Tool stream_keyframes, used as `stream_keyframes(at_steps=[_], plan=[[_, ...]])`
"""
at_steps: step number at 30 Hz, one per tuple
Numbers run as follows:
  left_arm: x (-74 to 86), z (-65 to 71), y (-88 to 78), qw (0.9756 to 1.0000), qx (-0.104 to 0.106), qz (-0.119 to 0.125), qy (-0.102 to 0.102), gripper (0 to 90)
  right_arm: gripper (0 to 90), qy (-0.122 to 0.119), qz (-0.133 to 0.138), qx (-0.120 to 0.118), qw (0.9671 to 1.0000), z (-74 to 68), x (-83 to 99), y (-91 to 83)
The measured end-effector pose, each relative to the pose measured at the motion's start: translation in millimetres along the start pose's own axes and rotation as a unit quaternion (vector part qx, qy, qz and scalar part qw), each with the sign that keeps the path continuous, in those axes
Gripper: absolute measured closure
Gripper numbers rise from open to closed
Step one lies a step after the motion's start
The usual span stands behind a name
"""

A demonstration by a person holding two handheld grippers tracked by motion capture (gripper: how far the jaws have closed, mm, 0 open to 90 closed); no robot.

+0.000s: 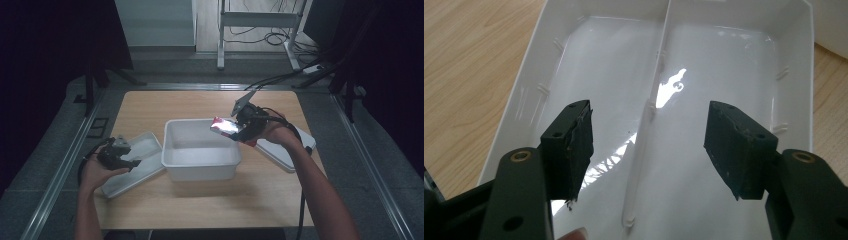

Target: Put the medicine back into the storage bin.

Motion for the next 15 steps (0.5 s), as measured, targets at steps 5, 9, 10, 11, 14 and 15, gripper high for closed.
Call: stream_keyframes(at_steps=[5, 9, 10, 11, 14, 15], plan=[[0.7, 0.0, 1.5, 1.0, 0.001, -0.003, 0.0, 36.3, 51.2, -0.018, -0.001, -0.014, 0.9997, -3.3, -7.9, 9.3], [2.2, -0.5, 4.9, 0.9999, 0.0, -0.013, 0.0, 36.3, 51.2, -0.027, -0.001, -0.026, 0.9993, -6.5, -12.3, 16.9], [2.3, -0.4, 5.5, 0.9999, 0.001, -0.014, 0.001, 36.4, 51.2, -0.03, -0.001, -0.028, 0.9992, -7.5, -13.5, 19.4], [2.3, -0.1, 6.2, 0.9999, 0.002, -0.015, 0.002, 36.3, 51.2, -0.032, -0.001, -0.029, 0.9991, -8.1, -14.3, 20.7], [1.5, 0.4, 6.7, 0.9999, 0.004, -0.014, 0.003, 36.4, 51.2, -0.042, 0.0, -0.035, 0.9985, -11.8, -18.2, 24.7], [1.3, 0.5, 6.6, 0.9999, 0.005, -0.014, 0.003, 36.3, 51.2, -0.043, 0.0, -0.035, 0.9984, -12.5, -19.2, 25.2]])
Point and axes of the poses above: each handheld gripper's, and its own axes: y roughly forward along the jaws, x roughly out of its underside, z roughly to its right, the point moved 7 cm from there along y, roughly forward along the jaws, and after that the axes turned 13 degrees about x, right-handed, at the moved point
